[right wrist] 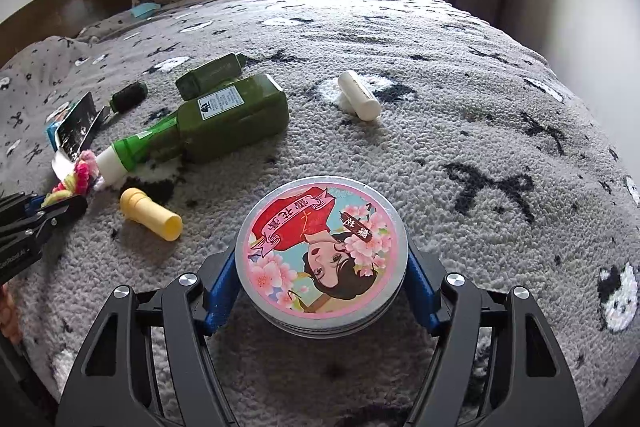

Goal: Collect trash
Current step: 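Grasp the pink tin with the right tool while the left tool grasps the pipe-cleaner toy, then lower both held items below the bed edge and release them into the bin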

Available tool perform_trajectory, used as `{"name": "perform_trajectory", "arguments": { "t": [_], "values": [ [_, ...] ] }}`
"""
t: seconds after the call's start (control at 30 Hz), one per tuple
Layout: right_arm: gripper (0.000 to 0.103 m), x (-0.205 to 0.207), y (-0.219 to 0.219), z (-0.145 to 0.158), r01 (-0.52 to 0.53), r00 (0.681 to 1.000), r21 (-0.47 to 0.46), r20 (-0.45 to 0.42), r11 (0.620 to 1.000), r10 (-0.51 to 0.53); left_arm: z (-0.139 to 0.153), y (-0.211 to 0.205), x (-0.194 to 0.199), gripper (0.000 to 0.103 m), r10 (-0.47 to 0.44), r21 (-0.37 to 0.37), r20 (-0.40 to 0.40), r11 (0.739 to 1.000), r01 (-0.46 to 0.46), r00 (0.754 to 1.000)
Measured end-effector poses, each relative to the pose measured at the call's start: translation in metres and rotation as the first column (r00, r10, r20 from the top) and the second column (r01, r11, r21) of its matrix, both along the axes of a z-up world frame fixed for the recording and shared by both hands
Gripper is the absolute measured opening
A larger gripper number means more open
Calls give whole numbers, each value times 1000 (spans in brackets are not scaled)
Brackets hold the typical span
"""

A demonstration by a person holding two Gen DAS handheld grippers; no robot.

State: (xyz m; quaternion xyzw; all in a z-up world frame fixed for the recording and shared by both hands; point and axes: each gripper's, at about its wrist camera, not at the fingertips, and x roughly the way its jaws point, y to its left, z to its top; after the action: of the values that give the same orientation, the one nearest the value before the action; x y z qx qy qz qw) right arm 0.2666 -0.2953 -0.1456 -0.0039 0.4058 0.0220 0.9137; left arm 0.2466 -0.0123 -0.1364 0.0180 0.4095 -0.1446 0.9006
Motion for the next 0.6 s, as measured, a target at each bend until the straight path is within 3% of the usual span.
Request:
{"name": "perform_trajectory", "arguments": {
  "t": [0.6],
  "values": [
    [71, -111, 17, 19, -76, 997, 42, 31, 996, 75, 9, 9, -114, 24, -18, -19, 2, 1000, 18, 1000]
  ]
}}
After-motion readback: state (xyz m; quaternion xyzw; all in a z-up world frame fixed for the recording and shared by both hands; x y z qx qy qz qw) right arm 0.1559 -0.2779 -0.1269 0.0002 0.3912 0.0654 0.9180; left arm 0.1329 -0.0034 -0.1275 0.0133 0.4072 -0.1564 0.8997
